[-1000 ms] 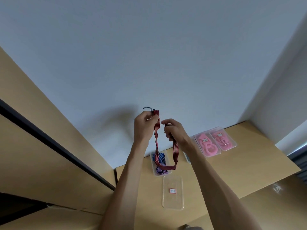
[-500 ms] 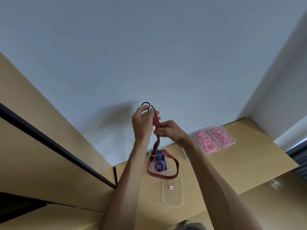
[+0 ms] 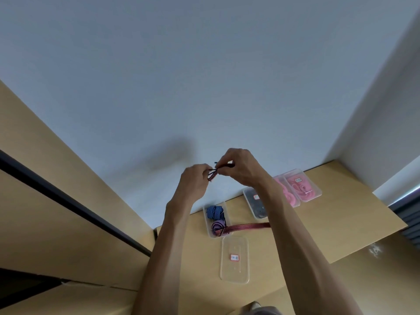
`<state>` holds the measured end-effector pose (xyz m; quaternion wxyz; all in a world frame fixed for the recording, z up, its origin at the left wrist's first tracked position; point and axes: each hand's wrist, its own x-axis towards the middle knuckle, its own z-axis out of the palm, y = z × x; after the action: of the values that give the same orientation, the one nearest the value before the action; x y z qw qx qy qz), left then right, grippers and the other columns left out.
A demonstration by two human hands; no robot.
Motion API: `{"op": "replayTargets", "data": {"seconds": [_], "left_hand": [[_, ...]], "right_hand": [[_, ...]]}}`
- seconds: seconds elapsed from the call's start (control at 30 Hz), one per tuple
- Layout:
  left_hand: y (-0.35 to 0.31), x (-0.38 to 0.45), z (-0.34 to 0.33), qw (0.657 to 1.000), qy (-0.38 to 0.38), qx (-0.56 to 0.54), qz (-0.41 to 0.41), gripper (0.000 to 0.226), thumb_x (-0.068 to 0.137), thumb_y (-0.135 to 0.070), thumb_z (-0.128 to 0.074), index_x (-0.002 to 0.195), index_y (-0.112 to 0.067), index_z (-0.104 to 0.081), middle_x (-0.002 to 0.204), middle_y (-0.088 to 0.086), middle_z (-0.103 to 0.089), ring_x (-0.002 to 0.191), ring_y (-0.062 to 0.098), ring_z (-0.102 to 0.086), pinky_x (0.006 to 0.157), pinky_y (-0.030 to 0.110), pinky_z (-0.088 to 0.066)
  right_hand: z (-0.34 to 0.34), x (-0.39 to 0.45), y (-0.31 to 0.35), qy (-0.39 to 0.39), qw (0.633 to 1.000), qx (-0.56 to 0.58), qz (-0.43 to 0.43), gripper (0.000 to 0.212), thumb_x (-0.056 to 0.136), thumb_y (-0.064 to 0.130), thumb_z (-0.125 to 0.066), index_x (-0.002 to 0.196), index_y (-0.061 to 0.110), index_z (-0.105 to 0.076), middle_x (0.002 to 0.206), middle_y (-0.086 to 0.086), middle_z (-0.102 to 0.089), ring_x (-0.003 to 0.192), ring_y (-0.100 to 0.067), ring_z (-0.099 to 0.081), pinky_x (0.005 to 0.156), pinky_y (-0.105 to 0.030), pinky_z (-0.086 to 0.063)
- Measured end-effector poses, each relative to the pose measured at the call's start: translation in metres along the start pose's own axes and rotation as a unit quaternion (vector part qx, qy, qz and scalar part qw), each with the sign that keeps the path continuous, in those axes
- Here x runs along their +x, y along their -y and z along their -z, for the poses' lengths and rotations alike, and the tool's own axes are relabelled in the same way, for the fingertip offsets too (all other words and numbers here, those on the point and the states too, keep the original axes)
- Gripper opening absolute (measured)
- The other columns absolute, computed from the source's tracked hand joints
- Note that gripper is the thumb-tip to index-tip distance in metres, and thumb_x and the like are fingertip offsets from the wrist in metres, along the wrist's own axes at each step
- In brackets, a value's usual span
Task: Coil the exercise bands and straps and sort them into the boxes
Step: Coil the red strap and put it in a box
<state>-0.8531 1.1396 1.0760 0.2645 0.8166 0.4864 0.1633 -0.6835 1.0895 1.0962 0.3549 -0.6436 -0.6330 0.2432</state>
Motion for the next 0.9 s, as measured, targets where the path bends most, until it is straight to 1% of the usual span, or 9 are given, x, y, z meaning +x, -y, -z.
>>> {"op": "replayTargets", "data": {"seconds": [0.1, 0.23, 0.37, 0.5, 0.57, 0.67, 0.77, 0.83, 0.9], "left_hand": [[-0.002, -0.001, 0.006, 0.995, 0.101, -0.006, 0.004, 0.034, 0.103, -0.015, -0.042, 0.086, -0.028, -0.068, 0.087, 0.004, -0.070, 0.070, 0.026, -0.063, 0.057, 0.028, -0.041], [-0.006, -0.002, 0.011, 0.984, 0.175, -0.012, -0.010, 0.034, 0.100, -0.013, -0.044, 0.084, -0.030, -0.069, 0.081, -0.004, -0.071, 0.060, 0.017, -0.054, 0.056, 0.028, -0.041], [-0.008, -0.008, 0.017, 0.976, 0.121, -0.174, -0.050, 0.024, 0.097, -0.008, -0.055, 0.086, -0.020, -0.072, 0.074, -0.009, -0.073, 0.060, 0.008, -0.060, 0.059, 0.025, -0.047], [-0.010, -0.009, 0.026, 0.915, 0.084, -0.392, -0.036, 0.012, 0.096, -0.005, -0.062, 0.097, -0.006, -0.074, 0.087, 0.014, -0.075, 0.076, 0.021, -0.071, 0.069, 0.025, -0.056], [-0.013, -0.006, 0.025, 0.889, 0.037, -0.456, -0.001, 0.012, 0.096, -0.006, -0.063, 0.095, -0.004, -0.074, 0.087, 0.018, -0.074, 0.076, 0.024, -0.070, 0.069, 0.026, -0.056], [-0.015, -0.002, 0.021, 0.824, -0.022, -0.559, 0.093, 0.014, 0.097, -0.003, -0.060, 0.091, -0.002, -0.074, 0.083, 0.019, -0.073, 0.075, 0.026, -0.069, 0.068, 0.026, -0.058], [-0.017, -0.001, 0.017, 0.737, -0.020, -0.657, 0.157, 0.015, 0.097, -0.004, -0.061, 0.086, -0.002, -0.071, 0.084, 0.018, -0.074, 0.075, 0.024, -0.072, 0.066, 0.026, -0.060], [-0.016, 0.000, 0.015, 0.722, -0.032, -0.668, 0.178, 0.011, 0.095, -0.002, -0.062, 0.088, 0.000, -0.070, 0.086, 0.018, -0.074, 0.077, 0.025, -0.072, 0.068, 0.027, -0.060], [-0.017, 0.003, 0.012, 0.738, -0.077, -0.641, 0.197, 0.008, 0.090, 0.004, -0.063, 0.088, 0.000, -0.070, 0.086, 0.016, -0.073, 0.080, 0.026, -0.071, 0.070, 0.028, -0.061]], "right_hand": [[0.007, 0.002, 0.003, 0.008, 1.000, -0.019, 0.011, 0.012, 0.084, 0.012, -0.072, 0.093, 0.017, -0.078, 0.078, 0.014, -0.066, 0.074, -0.006, -0.062, 0.068, -0.018, -0.046], [0.006, 0.002, 0.008, 0.026, 0.999, 0.034, 0.003, 0.014, 0.082, 0.012, -0.072, 0.094, 0.018, -0.068, 0.071, 0.007, -0.068, 0.062, -0.012, -0.060, 0.059, -0.026, -0.047], [0.010, 0.005, 0.003, 0.044, 0.979, 0.195, -0.043, 0.006, 0.085, 0.005, -0.068, 0.081, 0.010, -0.067, 0.069, 0.000, -0.064, 0.062, -0.009, -0.056, 0.060, -0.023, -0.045], [0.008, 0.003, -0.011, 0.133, 0.880, 0.441, -0.113, 0.016, 0.094, 0.013, -0.058, 0.079, 0.015, -0.059, 0.072, 0.001, -0.053, 0.058, -0.012, -0.038, 0.056, -0.025, -0.028], [0.002, 0.002, -0.017, 0.129, 0.857, 0.484, -0.120, 0.018, 0.096, 0.026, -0.056, 0.082, 0.015, -0.058, 0.078, 0.001, -0.053, 0.059, -0.012, -0.039, 0.055, -0.023, -0.028], [-0.005, 0.001, -0.017, 0.097, 0.867, 0.474, -0.117, 0.023, 0.095, 0.034, -0.060, 0.084, 0.015, -0.065, 0.084, -0.001, -0.055, 0.062, -0.012, -0.044, 0.054, -0.023, -0.033], [-0.008, 0.001, -0.016, 0.047, 0.898, 0.424, -0.104, 0.012, 0.089, 0.022, -0.069, 0.079, 0.016, -0.069, 0.075, 0.001, -0.056, 0.063, -0.015, -0.048, 0.054, -0.024, -0.036], [-0.011, 0.002, -0.014, 0.012, 0.921, 0.376, -0.100, 0.010, 0.088, 0.018, -0.070, 0.078, 0.018, -0.071, 0.072, 0.001, -0.061, 0.063, -0.016, -0.055, 0.054, -0.023, -0.041], [-0.016, 0.003, -0.013, -0.013, 0.935, 0.336, -0.109, 0.011, 0.092, 0.014, -0.067, 0.082, 0.015, -0.072, 0.074, -0.002, -0.068, 0.066, -0.017, -0.065, 0.057, -0.024, -0.049]]}}
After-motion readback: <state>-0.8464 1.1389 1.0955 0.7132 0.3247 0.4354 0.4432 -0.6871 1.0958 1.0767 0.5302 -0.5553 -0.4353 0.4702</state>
